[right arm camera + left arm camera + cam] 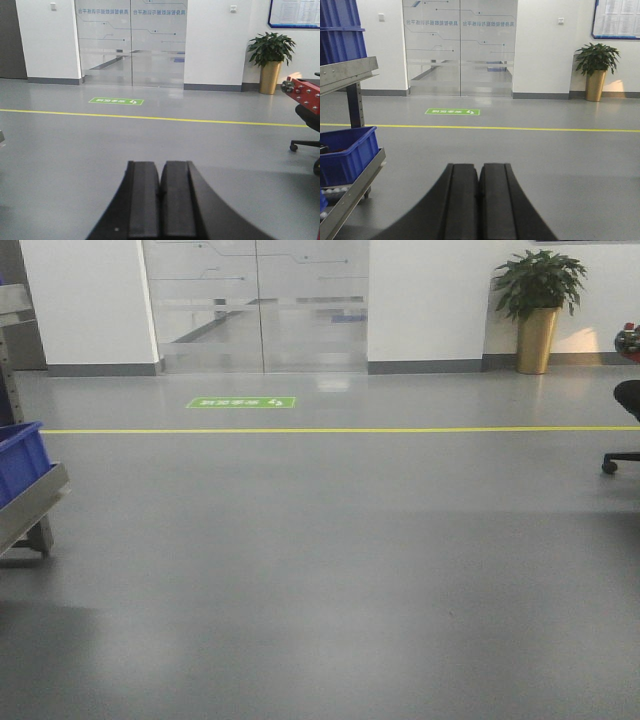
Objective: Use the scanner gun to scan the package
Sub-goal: 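Drive the base forward along the floor toward the red-framed table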
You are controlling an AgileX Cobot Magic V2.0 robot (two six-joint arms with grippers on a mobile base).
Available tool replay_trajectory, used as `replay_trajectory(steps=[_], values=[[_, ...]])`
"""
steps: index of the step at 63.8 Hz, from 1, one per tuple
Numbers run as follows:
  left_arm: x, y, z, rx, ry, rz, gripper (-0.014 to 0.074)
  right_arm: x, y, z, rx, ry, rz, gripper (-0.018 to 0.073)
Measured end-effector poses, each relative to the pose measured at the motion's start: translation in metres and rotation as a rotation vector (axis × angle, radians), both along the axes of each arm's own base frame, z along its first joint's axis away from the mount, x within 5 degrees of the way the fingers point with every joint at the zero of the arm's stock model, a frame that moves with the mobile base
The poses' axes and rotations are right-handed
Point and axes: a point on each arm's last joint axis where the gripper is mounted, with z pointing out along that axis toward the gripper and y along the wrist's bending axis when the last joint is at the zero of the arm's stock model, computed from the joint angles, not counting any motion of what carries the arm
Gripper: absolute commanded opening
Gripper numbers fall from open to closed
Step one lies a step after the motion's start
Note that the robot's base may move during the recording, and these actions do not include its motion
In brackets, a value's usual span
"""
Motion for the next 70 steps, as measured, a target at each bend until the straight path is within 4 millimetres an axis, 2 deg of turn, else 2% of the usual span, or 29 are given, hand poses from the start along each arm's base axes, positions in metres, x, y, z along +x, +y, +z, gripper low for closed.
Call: replay_trajectory(steps=[70], values=[[0.0, 0.0, -0.0002, 0.0, 0.001, 0.0, -0.0111, 0.0, 0.0, 0.0, 0.0, 0.0, 0.0, -0.0162]])
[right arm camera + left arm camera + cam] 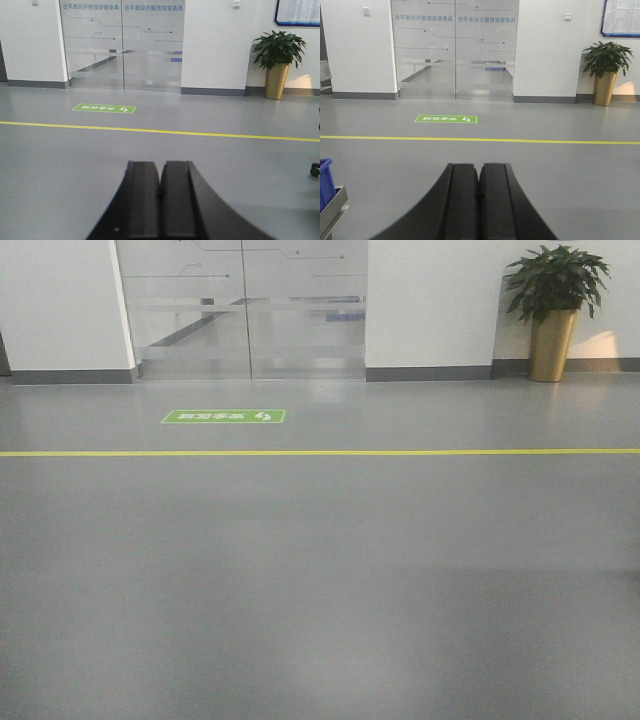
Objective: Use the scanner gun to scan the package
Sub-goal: 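Drive the base forward along the floor toward the red-framed table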
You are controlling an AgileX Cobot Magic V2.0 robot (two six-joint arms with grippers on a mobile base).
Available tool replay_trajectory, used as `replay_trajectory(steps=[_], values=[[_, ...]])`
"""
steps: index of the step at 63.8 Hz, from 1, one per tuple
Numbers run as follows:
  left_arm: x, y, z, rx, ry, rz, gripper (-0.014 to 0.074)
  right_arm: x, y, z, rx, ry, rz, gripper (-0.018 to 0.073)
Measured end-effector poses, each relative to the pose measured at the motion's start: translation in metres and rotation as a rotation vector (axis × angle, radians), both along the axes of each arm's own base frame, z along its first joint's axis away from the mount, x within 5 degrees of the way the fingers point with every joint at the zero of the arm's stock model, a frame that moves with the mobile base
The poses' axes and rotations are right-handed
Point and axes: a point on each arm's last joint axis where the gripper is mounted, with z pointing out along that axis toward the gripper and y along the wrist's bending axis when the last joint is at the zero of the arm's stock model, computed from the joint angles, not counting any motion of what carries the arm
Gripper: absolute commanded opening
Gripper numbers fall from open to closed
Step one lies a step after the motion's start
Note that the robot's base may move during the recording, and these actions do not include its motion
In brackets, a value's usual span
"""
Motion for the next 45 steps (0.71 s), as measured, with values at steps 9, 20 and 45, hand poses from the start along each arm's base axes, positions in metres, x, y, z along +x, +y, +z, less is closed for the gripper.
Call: replay_trajectory(steps=[9, 20, 45], values=[[0.0, 0.0, 0.0, 0.0, 0.0, 0.0, -0.0111, 0.0, 0.0, 0.0, 0.0, 0.0, 0.0, -0.0162], [0.0, 0.0, 0.0, 0.0, 0.0, 0.0, -0.0111, 0.0, 0.0, 0.0, 0.0, 0.0, 0.0, -0.0162], [0.0, 0.0, 0.0, 0.0, 0.0, 0.0, -0.0111, 0.0, 0.0, 0.0, 0.0, 0.0, 0.0, -0.0162]])
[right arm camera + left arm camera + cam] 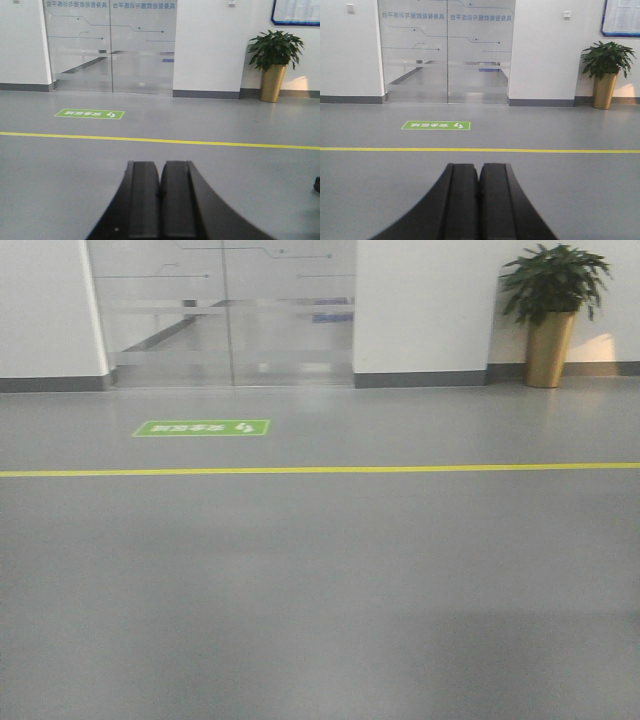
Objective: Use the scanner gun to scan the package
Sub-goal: 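Drive the base forward along the floor toward the red-framed table, then turn the base and approach the felt table with the box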
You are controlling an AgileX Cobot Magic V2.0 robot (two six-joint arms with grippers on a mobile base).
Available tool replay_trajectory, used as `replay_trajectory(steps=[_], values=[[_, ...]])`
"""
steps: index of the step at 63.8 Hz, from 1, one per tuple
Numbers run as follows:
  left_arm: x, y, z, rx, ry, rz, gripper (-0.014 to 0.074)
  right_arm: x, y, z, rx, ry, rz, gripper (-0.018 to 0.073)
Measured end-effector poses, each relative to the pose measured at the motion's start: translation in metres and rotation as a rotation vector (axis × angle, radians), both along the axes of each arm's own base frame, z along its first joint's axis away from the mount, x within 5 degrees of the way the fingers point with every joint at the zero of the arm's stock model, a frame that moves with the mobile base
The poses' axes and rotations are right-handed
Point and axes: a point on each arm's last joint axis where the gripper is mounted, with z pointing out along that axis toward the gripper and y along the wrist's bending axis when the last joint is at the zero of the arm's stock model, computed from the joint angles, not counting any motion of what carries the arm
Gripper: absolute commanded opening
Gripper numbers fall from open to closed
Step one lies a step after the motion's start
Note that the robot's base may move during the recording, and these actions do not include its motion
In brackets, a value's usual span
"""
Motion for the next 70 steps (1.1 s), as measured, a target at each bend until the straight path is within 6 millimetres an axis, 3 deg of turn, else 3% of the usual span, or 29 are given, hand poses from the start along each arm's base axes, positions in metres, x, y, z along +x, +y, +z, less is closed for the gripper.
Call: replay_trajectory(steps=[70], values=[[0.0, 0.0, 0.0, 0.0, 0.0, 0.0, -0.0111, 0.0, 0.0, 0.0, 0.0, 0.0, 0.0, -0.0162]])
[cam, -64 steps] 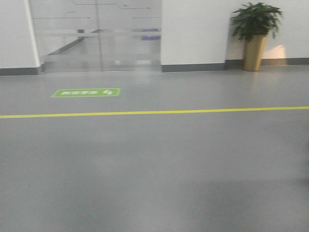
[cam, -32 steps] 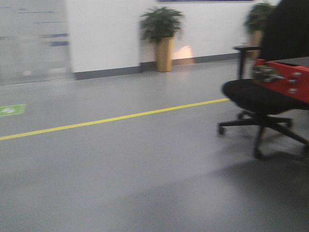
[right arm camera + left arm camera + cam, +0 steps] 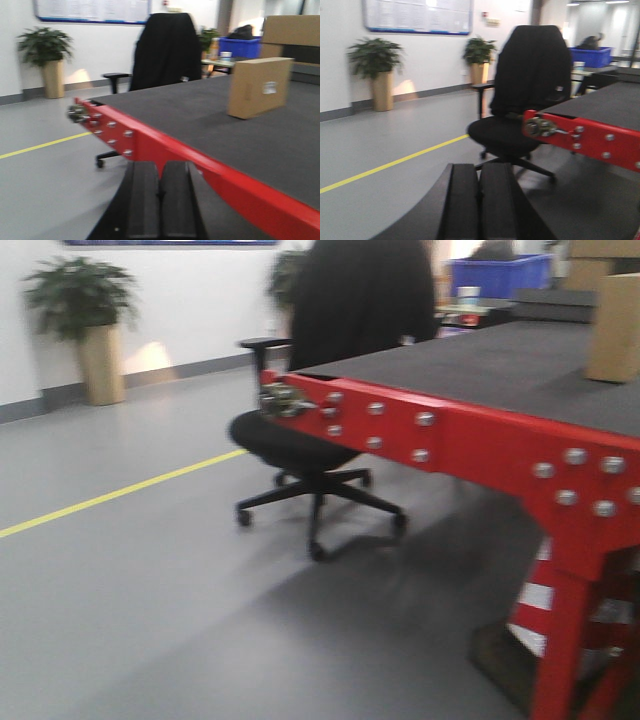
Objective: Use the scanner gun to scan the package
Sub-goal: 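Turn the base and approach the felt table with the box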
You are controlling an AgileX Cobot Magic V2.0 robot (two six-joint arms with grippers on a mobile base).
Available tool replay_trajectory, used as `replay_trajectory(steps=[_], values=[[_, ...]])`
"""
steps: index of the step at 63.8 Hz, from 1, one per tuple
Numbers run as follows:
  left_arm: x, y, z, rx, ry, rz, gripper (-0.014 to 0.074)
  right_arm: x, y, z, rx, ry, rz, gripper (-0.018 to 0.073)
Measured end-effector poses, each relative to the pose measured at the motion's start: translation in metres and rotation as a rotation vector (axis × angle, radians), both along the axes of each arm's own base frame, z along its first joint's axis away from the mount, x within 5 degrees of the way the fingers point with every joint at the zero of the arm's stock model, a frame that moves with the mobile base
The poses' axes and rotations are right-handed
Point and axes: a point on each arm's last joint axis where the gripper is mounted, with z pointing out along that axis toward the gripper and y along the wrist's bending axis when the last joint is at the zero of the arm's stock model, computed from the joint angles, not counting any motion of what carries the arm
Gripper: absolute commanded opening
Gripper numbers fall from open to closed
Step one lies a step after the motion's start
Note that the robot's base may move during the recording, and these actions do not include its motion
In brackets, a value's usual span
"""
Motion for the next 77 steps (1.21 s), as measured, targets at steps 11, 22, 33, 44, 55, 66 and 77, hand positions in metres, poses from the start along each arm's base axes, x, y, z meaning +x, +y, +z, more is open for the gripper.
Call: replay_trajectory(steps=[11, 22, 33, 44, 55, 66, 77], values=[[0.0, 0.0, 0.0, 0.0, 0.0, 0.0, -0.0111, 0.0, 0.0, 0.0, 0.0, 0.0, 0.0, -0.0162], [0.0, 0.0, 0.0, 0.0, 0.0, 0.0, -0.0111, 0.0, 0.0, 0.0, 0.0, 0.0, 0.0, -0.0162], [0.0, 0.0, 0.0, 0.0, 0.0, 0.0, -0.0111, 0.0, 0.0, 0.0, 0.0, 0.0, 0.0, -0.0162], [0.0, 0.0, 0.0, 0.0, 0.0, 0.0, -0.0111, 0.0, 0.0, 0.0, 0.0, 0.0, 0.0, -0.0162], [0.0, 0.0, 0.0, 0.0, 0.0, 0.0, -0.0111, 0.0, 0.0, 0.0, 0.0, 0.0, 0.0, -0.0162], [0.0, 0.0, 0.0, 0.0, 0.0, 0.0, -0.0111, 0.0, 0.0, 0.0, 0.0, 0.0, 0.0, -0.0162], [0.0, 0.0, 0.0, 0.0, 0.0, 0.0, -0.0111, 0.0, 0.0, 0.0, 0.0, 0.0, 0.0, -0.0162]])
